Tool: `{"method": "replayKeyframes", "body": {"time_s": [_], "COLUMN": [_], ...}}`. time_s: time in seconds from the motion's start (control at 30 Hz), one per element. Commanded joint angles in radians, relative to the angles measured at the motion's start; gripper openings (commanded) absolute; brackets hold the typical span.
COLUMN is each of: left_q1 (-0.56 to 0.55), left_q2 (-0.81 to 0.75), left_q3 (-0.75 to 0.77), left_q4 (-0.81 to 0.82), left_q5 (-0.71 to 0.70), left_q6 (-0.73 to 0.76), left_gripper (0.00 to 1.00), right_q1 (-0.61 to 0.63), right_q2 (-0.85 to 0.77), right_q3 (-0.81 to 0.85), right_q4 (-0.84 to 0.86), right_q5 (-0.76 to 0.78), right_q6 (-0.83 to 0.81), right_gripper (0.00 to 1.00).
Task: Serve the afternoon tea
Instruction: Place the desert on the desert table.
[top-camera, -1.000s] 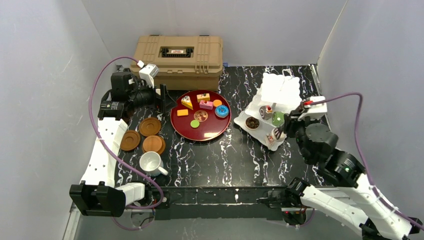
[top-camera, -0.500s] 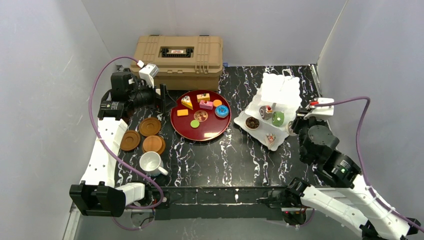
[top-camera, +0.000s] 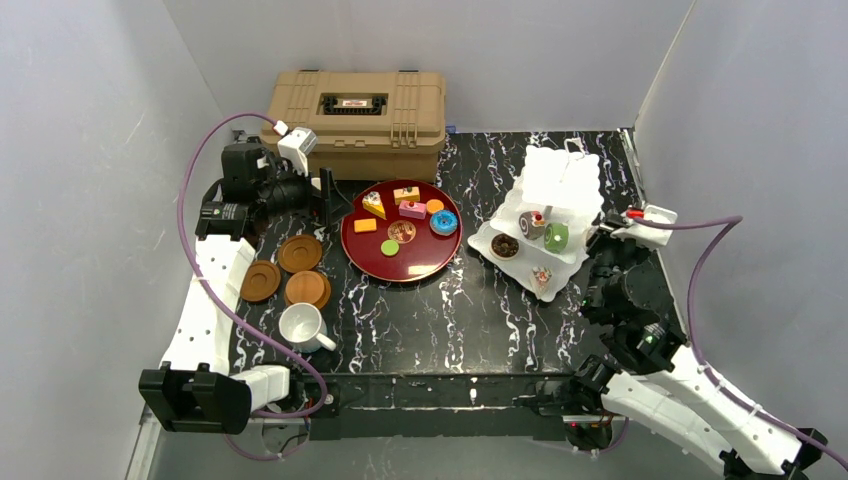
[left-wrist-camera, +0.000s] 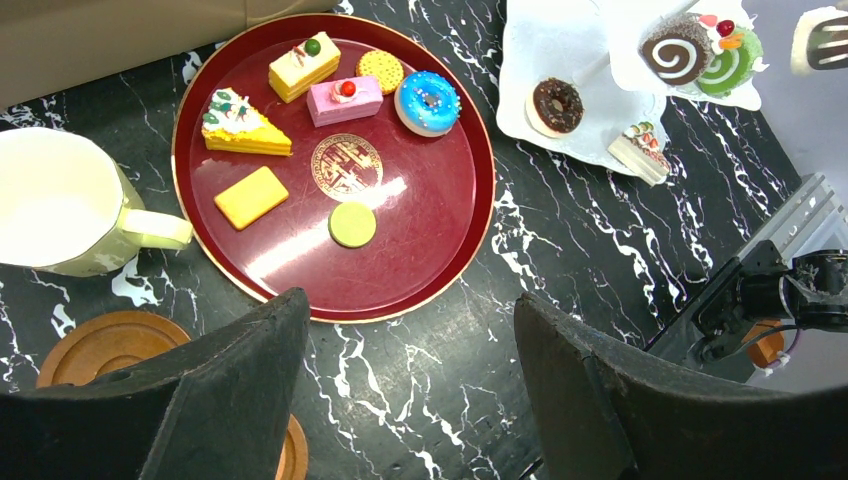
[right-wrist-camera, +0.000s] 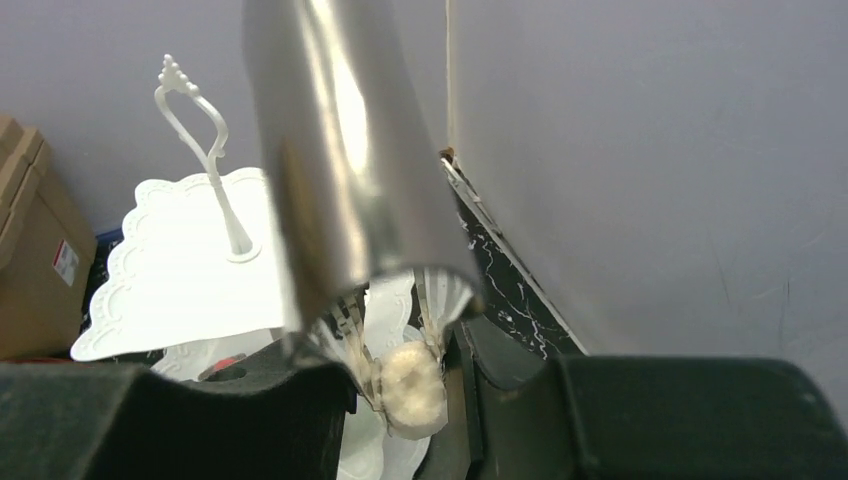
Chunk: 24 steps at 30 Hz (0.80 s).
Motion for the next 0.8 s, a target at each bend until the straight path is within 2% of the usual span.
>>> {"method": "replayKeyframes", "body": {"time_s": [0.0,0.13,0.23,0.5,0.63,0.77], "left_q1": [-0.005,-0.006,-0.005,-0.005,-0.005,-0.005], "left_q2": [-0.024,-0.026,-0.03,-0.045,-0.047,-0.043], "left_q3": [0.035,0.035,0.035,0.027,0.017,0.016], "left_q4": [-0.012,-0.015,-0.017,-0.027,-0.027,-0.026], "left_q5": [0.01,0.009,0.008,-0.004,-0.006,-0.004], "left_q6": [-0.002,-0.002,-0.002,0.023,0.029,0.03], "left_gripper": [0.72,0.72,0.72,0.73,0.72,0.73], "right_q1": [-0.004,-0.024,-0.082,-0.364,-0.399,-0.401], "right_q2": [0.017,0.076,0.146,0.236,0.218,0.207], "right_q3": [-0.037,-0.065,-0.047,0.045,0.034,0.033], "right_q4": [0.272,0.43,0.444,0.145,0.132,0.123], "right_q5": [0.091,0.076,0.038,-0.188,-0.26,-0.245], "right_q6": [-0.078,-0.119,-0.087,0.305,0.365,0.391], "right_gripper": [0.17,0.17,0.17,0.17,0.17,0.17]}}
